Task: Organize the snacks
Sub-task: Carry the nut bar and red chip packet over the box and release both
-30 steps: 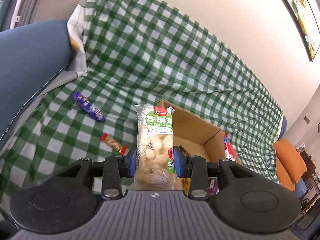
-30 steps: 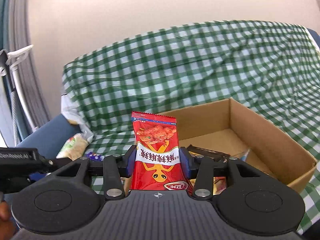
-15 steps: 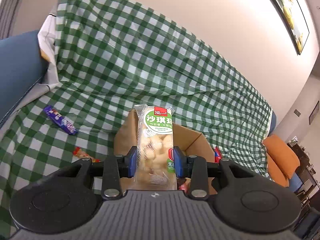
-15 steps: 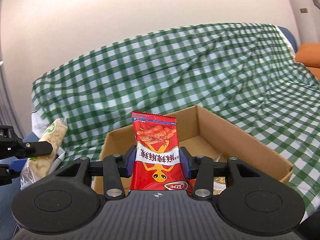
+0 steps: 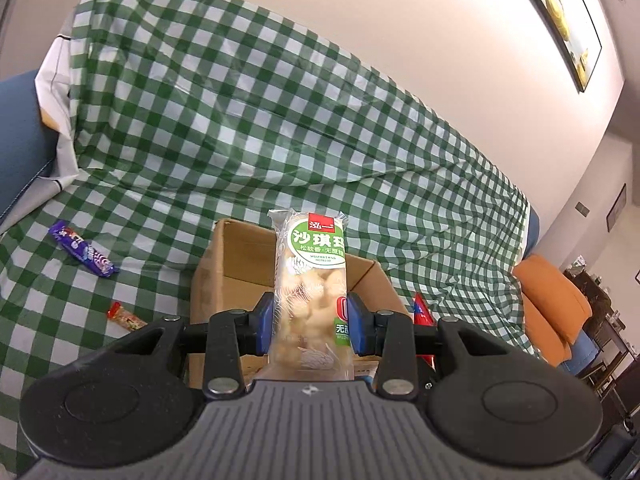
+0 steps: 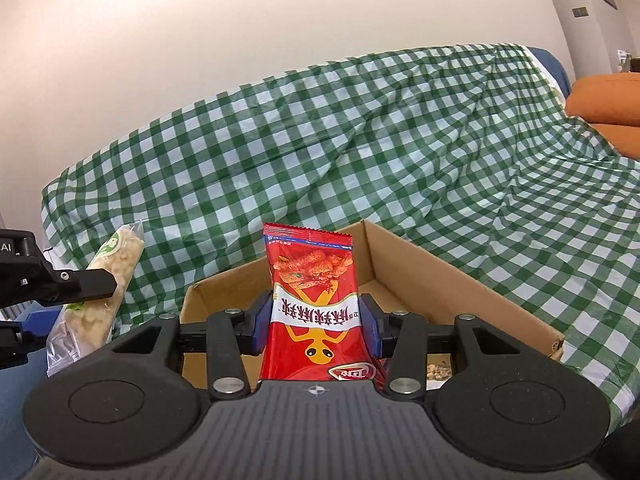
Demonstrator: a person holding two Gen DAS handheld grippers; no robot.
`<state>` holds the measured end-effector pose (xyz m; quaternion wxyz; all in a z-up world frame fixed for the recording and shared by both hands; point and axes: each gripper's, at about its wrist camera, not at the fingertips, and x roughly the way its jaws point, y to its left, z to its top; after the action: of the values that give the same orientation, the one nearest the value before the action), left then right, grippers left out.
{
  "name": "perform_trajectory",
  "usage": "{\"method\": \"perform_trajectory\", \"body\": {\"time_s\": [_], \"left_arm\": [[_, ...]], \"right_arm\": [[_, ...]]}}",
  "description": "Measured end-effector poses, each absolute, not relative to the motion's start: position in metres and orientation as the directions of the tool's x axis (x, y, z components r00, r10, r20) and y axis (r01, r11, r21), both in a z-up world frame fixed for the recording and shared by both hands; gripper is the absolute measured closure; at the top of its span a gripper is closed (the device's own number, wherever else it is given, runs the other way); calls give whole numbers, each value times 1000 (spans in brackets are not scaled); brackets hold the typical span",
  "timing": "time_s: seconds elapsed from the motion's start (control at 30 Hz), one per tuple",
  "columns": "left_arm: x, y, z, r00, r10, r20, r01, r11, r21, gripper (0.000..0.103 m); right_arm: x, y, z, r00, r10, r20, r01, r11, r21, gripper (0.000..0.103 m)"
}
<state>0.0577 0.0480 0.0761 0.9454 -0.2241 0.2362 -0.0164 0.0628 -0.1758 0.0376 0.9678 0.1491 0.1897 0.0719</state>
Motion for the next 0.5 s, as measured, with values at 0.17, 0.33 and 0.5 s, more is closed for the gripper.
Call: {"method": "perform_trajectory", "body": {"time_s": [0.17, 0.33, 0.5], "left_arm": [[67, 39, 77, 885, -147, -443, -62, 903, -425, 62], [80, 27, 83, 885, -166, -435, -34, 909, -416, 62], [99, 15, 86, 867, -220, -447, 26, 916, -400, 61]], "right_arm": [[63, -183, 39, 923, 182, -340, -65, 942, 330, 56], [64, -189, 38, 926, 166, -338, -46, 941, 336, 56], [64, -193, 38, 931, 145, -335, -26, 942, 335, 55]]}}
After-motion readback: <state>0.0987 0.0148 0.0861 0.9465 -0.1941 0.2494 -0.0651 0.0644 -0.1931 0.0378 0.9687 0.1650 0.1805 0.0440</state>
